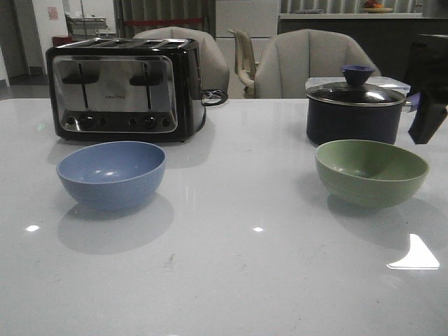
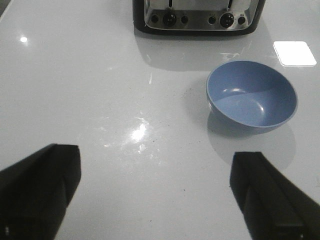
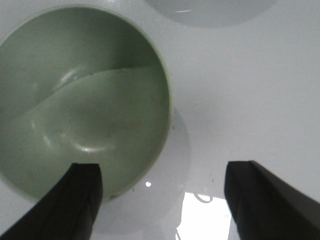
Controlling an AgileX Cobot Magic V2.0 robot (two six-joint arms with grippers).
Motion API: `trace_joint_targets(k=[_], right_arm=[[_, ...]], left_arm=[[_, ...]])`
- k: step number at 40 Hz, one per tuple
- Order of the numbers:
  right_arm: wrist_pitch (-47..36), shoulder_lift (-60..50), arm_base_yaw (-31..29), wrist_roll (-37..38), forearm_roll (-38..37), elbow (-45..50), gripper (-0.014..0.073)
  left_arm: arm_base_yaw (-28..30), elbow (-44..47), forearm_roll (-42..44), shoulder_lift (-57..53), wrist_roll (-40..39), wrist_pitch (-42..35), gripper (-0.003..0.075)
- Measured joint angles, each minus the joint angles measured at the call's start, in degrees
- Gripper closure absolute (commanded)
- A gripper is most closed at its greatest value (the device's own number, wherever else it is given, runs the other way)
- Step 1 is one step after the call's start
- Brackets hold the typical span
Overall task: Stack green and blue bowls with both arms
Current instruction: 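Grasp the green bowl rim with the right gripper and lift it, then carry the green bowl toward the center and set it down, release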
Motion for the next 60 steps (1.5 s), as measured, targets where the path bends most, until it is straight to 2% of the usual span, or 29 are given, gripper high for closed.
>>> trace_joint_targets(k=[11,23,28,34,44,52,60], right_arm=[[-0.49,12.79,0.00,0.00,0.00,-8.31,0.0006],[3.37,18.50,0.00,0.00,0.05,-13.98,0.0366],[3.99,18.73,0.00,0.00,0.05,-14.36,0.0474],[4.92,18.35,0.00,0.00,0.73,-14.60,0.0562],[7.85,14.57,1.43,-0.23,0.23,-14.60,0.0559],[11.12,7.92,8.42,-3.01,3.68,-14.60,0.0559],[12.66,8.64,15.94,-4.17,8.92,-14.49,0.0559]], left_arm=[[0.00,0.00,0.00,0.00,0.00,-0.10,0.0062],[0.00,0.00,0.00,0.00,0.00,-0.10,0.0062],[0.00,0.00,0.00,0.00,0.00,-0.10,0.0062],[0.00,0.00,0.00,0.00,0.00,-0.10,0.0062],[0.00,0.00,0.00,0.00,0.00,-0.10,0.0062],[0.00,0.00,0.00,0.00,0.00,-0.10,0.0062],[0.00,0.00,0.00,0.00,0.00,-0.10,0.0062]])
